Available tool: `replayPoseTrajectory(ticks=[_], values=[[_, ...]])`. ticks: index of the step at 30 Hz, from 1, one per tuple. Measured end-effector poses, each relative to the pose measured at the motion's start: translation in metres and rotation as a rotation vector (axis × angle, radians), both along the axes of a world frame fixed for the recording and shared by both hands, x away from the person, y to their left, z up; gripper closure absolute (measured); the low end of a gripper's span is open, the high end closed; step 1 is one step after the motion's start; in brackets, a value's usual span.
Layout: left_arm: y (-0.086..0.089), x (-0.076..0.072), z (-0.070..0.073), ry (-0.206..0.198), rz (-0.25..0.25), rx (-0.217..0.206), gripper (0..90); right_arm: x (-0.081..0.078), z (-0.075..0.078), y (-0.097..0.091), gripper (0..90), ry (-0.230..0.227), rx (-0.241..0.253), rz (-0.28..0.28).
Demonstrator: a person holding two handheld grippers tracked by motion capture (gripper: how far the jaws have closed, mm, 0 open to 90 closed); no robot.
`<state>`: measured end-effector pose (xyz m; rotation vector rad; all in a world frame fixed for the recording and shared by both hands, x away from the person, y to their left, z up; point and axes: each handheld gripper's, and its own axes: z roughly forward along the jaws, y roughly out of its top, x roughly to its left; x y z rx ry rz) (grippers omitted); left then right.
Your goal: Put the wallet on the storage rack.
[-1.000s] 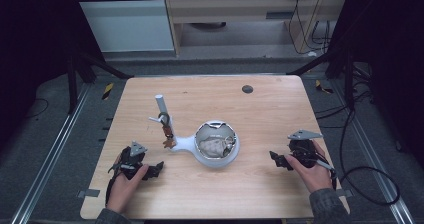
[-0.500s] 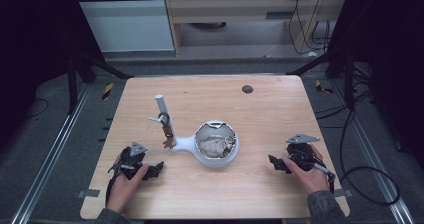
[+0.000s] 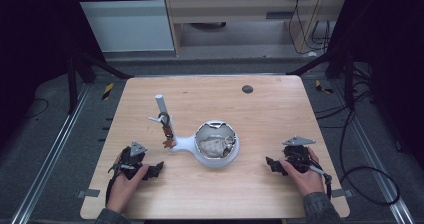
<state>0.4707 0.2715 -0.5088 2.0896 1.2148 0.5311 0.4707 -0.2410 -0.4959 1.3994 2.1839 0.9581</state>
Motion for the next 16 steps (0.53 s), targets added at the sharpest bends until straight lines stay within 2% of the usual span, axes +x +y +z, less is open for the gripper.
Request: replayPoseTrajectory(ticks=[6,8,10,16], values=[[0.0,0.0,0.0,0.0,0.0,0.0,0.0,0.002,-0.011,0.006,4.1,-0.002,0.014,-0.029],[0.0,0.0,0.0,0.0,-0.001,0.001,0.0,0.0,-0.016,0.009,3.3,-0.033,-0.02,-0.039],[0.0,0.0,0.0,0.0,0.0,-0.001,0.0,0.0,-0.017,0.011,2.4,-0.038,-0.042,-0.045],[0.0,0.0,0.0,0.0,0.001,-0.001,0.0,-0.002,-0.017,0.012,2.3,-0.037,-0.041,-0.051]])
